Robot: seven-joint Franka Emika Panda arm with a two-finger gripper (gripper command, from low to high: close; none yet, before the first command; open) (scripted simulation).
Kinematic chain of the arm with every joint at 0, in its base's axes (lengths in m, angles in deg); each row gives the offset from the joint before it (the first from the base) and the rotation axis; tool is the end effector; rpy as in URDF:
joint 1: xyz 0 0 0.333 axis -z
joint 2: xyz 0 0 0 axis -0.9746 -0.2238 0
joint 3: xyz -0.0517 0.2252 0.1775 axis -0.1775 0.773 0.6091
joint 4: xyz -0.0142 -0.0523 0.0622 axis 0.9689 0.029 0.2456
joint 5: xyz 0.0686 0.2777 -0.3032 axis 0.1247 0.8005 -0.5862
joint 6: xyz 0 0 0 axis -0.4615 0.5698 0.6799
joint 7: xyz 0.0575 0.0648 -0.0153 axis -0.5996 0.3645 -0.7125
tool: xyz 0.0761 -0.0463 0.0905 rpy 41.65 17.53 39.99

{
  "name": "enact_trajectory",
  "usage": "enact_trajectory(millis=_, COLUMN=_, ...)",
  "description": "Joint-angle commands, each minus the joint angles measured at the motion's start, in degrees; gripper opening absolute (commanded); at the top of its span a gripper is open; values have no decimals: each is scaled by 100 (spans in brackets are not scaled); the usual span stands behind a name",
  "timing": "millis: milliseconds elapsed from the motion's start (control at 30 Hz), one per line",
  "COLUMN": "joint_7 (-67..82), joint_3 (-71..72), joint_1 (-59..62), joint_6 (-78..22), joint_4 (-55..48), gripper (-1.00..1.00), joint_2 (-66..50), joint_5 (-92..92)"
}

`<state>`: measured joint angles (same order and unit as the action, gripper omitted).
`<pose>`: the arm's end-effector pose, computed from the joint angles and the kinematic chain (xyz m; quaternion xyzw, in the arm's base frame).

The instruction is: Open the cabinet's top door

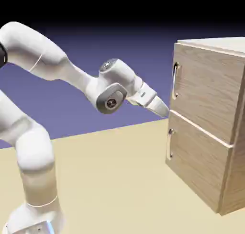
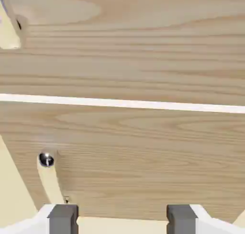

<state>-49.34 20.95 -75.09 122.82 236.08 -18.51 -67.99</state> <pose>0.4376 -0.0024 0.4259 -0.8506 0.3386 -0.3738 0.1488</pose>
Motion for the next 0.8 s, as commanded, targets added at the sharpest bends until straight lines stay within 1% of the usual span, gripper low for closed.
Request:
enact_trajectory(millis=0, joint_7=157, joint_3=108, joint_1=99, joint_6=-22, joint_4=-39, gripper=0, joint_2=49, joint_5=250)
enact_trajectory(millis=767, joint_7=3767, joint_3=2592, joint_1=2376, joint_6=-518, joint_4=-943, gripper=0, joint_2=1163, joint_5=5982)
